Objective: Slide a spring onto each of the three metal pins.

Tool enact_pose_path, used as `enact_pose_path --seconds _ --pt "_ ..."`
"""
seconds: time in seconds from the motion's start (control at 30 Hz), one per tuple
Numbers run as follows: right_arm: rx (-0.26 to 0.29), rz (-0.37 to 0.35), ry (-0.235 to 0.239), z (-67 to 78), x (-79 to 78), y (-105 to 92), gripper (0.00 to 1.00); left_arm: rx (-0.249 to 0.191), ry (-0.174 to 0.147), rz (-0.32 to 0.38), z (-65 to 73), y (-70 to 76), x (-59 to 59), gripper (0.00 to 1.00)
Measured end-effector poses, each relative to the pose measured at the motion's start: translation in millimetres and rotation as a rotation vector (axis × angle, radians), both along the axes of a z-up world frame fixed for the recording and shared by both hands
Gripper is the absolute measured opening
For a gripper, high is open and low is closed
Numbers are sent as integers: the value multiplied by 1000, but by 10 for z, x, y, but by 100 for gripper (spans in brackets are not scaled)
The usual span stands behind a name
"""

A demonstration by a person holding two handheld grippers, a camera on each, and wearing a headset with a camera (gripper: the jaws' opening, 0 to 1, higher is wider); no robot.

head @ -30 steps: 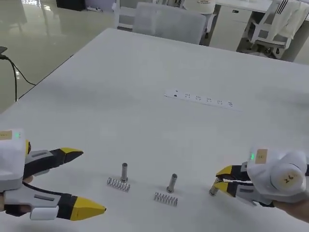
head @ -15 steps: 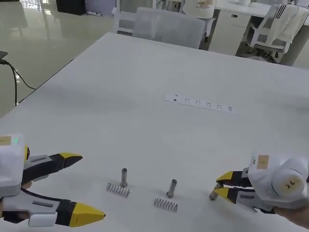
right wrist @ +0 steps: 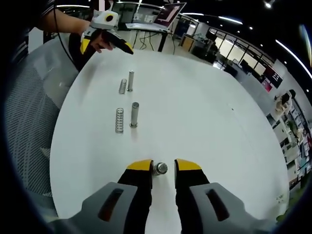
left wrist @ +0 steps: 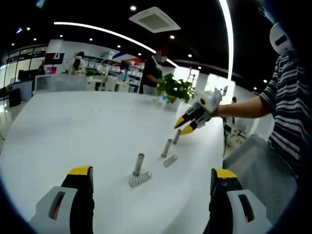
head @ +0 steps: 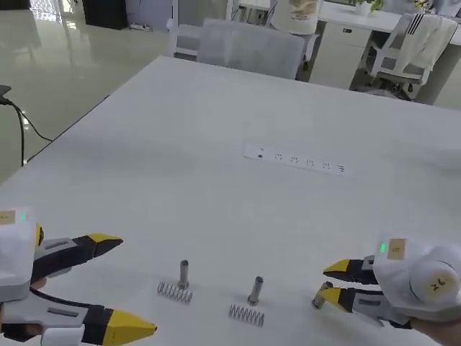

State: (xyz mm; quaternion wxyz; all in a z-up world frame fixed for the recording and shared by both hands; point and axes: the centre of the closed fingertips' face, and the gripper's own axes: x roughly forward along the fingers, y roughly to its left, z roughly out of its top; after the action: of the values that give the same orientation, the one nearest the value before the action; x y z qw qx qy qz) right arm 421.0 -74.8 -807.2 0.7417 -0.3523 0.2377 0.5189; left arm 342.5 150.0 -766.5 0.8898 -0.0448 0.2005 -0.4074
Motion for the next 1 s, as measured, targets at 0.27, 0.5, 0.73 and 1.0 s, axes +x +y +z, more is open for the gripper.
enact_pose_path --seconds 0.27,0.5,0.73,1.0 --pt "111 -66 23 181 13 -13 15 -4 -5 -4 25 -23 3 98" --pt "209 -122 63 277 -47 -20 14 -3 -6 -4 27 -25 -5 97" --pt "224 -100 59 318 -230 40 15 -4 -7 -3 35 -25 -15 97" --pt "310 -141 102 357 -362 65 15 -13 -11 1 52 -31 -22 97"
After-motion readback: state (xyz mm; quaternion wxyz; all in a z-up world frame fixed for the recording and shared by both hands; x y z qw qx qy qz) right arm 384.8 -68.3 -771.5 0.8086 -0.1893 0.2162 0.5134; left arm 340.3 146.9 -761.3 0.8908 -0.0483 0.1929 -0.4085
